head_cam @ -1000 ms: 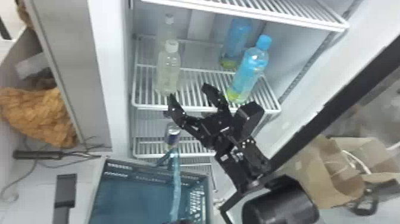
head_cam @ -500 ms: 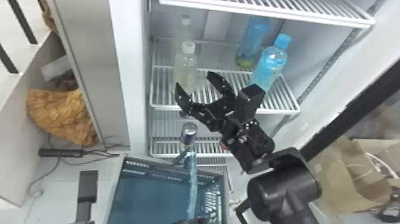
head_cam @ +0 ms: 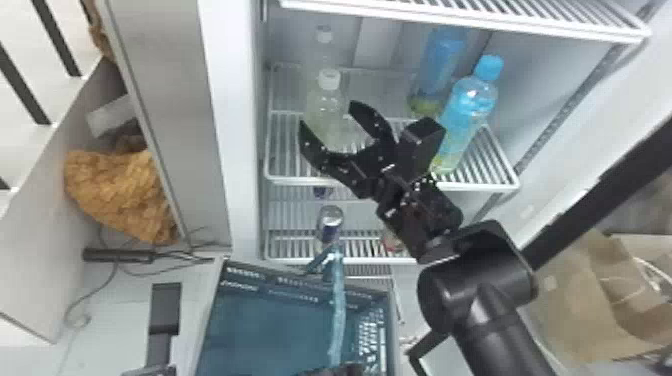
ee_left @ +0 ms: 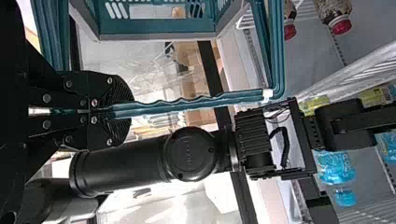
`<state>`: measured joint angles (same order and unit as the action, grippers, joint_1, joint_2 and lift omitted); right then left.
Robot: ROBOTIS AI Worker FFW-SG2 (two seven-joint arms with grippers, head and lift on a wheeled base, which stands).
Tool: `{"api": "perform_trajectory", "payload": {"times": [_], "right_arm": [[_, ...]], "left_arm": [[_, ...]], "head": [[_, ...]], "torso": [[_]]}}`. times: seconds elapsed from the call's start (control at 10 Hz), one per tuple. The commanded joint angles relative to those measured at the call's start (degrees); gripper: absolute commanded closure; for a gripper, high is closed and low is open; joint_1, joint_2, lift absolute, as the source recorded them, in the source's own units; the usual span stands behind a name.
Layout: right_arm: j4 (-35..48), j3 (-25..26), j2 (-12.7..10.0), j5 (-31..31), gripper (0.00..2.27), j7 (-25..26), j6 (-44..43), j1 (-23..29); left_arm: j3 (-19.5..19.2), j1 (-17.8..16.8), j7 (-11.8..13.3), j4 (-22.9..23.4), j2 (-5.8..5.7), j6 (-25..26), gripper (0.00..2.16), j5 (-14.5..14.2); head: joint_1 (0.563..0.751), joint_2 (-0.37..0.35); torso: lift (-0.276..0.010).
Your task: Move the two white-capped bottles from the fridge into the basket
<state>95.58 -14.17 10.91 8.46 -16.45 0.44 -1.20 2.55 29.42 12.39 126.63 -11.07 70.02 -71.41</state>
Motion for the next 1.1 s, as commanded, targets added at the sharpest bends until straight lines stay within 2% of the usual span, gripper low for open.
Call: {"api": "perform_trajectory", "payload": {"times": [0.0,0.1,0.2,0.7,0.8,1.0], "right_arm": [[-0.59,-0.45,-0.02,0.34,0.30,-0.07,-0.02,-0.91],[-0.59,-0.80,-0.02,0.80,0.64,-0.07,-0.02,-1.05],[-0.59,-1.03,-0.02,1.25,0.89,-0.07,-0.02,-1.05],[1.38,-0.45,0.16,2.05,0.92,-0.07,-1.14,0.07],[3.35,0.00,0.34,2.28,0.92,-0.07,-1.14,1.20],[12.49,2.40,0.86,2.05,0.92,0.02,3.50,5.98]], "left_arm": [[-0.04,-0.03,0.00,0.00,0.00,-0.13,1.19,0.00],[-0.04,-0.03,0.00,0.00,0.00,-0.13,1.19,0.00],[-0.04,-0.03,0.00,0.00,0.00,-0.13,1.19,-0.11],[-0.04,-0.03,0.00,0.00,-0.09,-0.13,1.19,-0.11],[-0.04,-0.03,0.00,0.00,-0.09,-0.13,1.19,-0.11],[-0.15,-0.03,0.00,0.00,-0.09,-0.13,1.19,-0.11]], "head": [[0.695,-0.170],[0.695,-0.166],[0.695,-0.161],[0.695,-0.158],[0.695,-0.158],[0.695,-0.164]], "torso": [[0.000],[0.000],[0.000],[0.000],[0.000],[0.000]]}}
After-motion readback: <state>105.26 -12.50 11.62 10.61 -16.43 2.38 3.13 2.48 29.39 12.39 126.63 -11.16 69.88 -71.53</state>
